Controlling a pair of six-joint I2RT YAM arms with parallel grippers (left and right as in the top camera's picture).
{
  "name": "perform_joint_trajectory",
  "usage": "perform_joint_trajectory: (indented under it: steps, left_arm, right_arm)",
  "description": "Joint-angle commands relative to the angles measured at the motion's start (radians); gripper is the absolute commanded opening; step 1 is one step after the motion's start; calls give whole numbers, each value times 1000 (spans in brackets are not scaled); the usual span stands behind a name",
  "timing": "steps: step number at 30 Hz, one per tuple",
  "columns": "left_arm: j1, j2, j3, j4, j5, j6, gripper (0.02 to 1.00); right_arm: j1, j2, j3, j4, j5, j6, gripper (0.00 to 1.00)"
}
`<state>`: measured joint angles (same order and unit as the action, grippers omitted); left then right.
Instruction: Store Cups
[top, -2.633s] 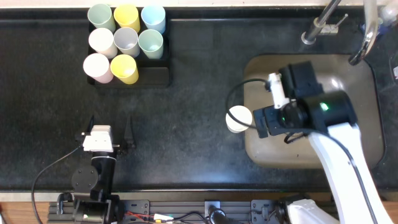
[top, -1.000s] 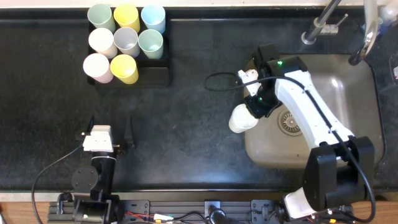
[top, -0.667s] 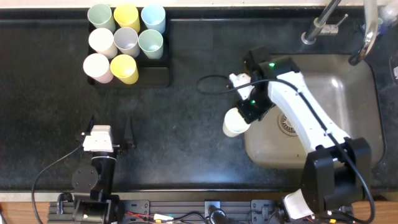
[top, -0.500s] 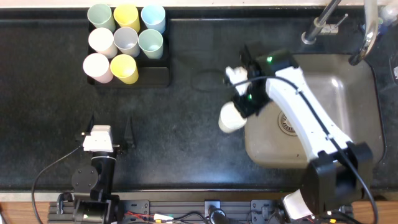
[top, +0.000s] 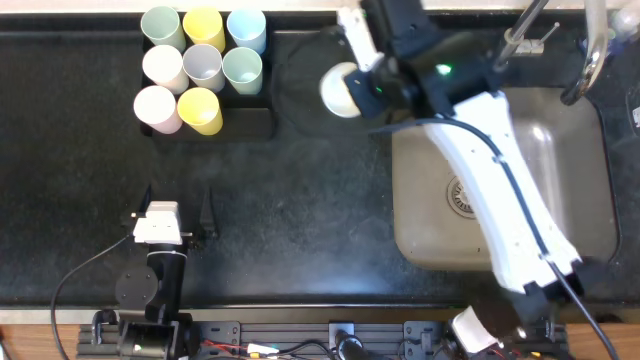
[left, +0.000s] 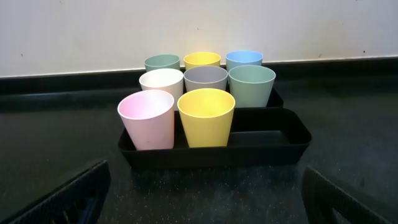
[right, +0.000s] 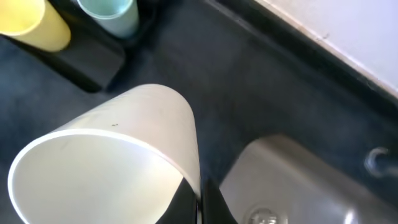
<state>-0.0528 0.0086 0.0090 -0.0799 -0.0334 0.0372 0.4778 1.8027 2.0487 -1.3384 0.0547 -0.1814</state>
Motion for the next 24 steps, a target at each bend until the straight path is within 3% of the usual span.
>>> perform_joint_trajectory:
  steps: [1, 6, 12, 18, 24]
  left_arm:
    - [1, -6, -1, -2, 9, 19, 998]
    - [1, -6, -1, -2, 9, 19, 998]
    - [1, -6, -1, -2, 9, 19, 998]
    - [1, -6, -1, -2, 9, 19, 996]
    - [1, -6, -1, -2, 9, 19, 998]
  right_arm:
    - [77, 218, 280, -64, -128, 89, 42]
    - [153, 388, 450, -107, -140, 45, 38]
    - [180, 459, 462, -80, -132, 47, 42]
    - [211, 497, 462, -62, -36, 47, 40]
    - [219, 514, 462, 18, -35, 55, 40]
